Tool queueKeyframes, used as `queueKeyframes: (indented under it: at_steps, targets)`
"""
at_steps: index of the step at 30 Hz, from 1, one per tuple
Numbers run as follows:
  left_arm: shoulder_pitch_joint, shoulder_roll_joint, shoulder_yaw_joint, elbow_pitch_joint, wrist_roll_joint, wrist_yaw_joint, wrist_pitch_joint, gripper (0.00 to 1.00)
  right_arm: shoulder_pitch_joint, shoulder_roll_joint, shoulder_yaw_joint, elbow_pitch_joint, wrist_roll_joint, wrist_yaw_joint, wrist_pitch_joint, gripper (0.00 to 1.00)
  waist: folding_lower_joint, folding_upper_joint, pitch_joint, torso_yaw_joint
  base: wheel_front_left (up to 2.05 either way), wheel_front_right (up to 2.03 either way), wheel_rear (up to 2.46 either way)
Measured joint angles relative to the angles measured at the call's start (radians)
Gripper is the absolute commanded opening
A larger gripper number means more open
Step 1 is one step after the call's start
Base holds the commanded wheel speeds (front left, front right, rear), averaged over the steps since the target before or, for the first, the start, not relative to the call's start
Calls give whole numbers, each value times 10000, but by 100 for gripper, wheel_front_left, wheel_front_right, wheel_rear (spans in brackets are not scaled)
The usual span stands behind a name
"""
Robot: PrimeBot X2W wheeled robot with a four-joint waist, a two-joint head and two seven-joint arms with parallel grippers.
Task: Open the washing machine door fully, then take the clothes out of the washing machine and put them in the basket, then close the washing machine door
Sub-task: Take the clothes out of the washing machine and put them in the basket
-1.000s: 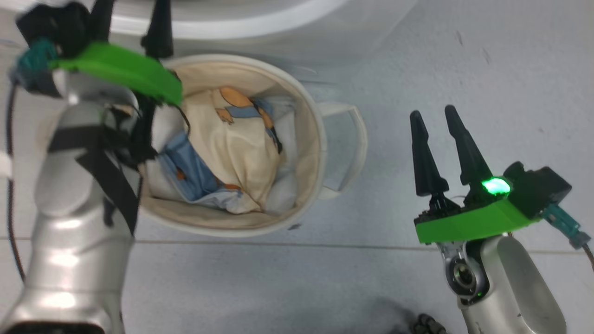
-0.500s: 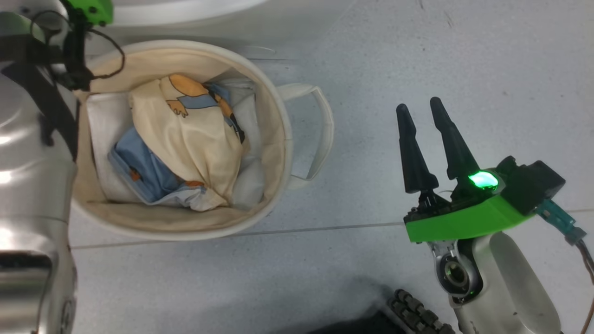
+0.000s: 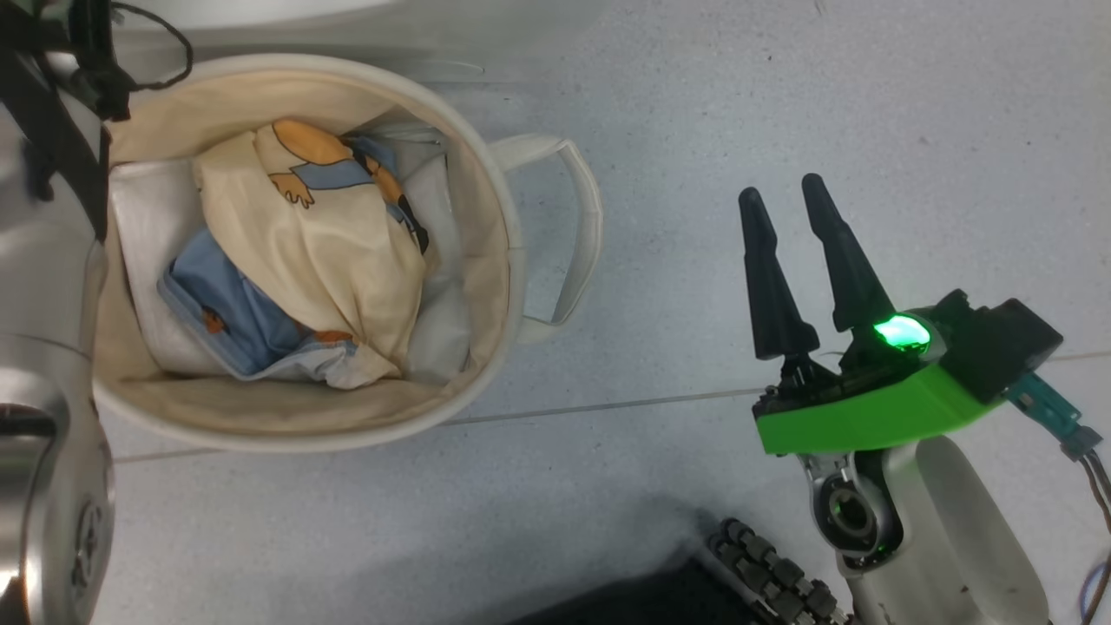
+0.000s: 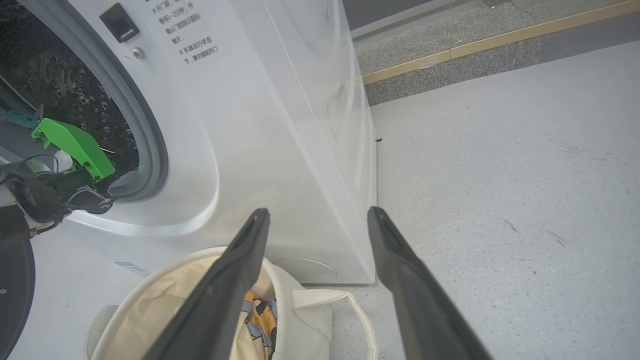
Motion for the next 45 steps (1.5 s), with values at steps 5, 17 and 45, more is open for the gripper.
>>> queueKeyframes:
  at_steps: [5, 17, 45]
  targets:
    - [-356, -50, -33, 355, -4, -50, -278, 8, -3, 0, 115, -79, 2, 0, 0, 100, 0, 0, 144, -59, 0, 0, 0]
    - [-732, -186, -238, 813, -98, -704, -1965, 0, -223, 0, -6, -117, -6, 0, 0, 100, 0, 0, 135, 83, 0, 0, 0]
    - [7314, -989, 1053, -10337, 978, -1678, -2690, 0, 1011, -2, -692, 803, -736, 0, 0, 100, -1, 1, -4161, 979, 0, 0, 0]
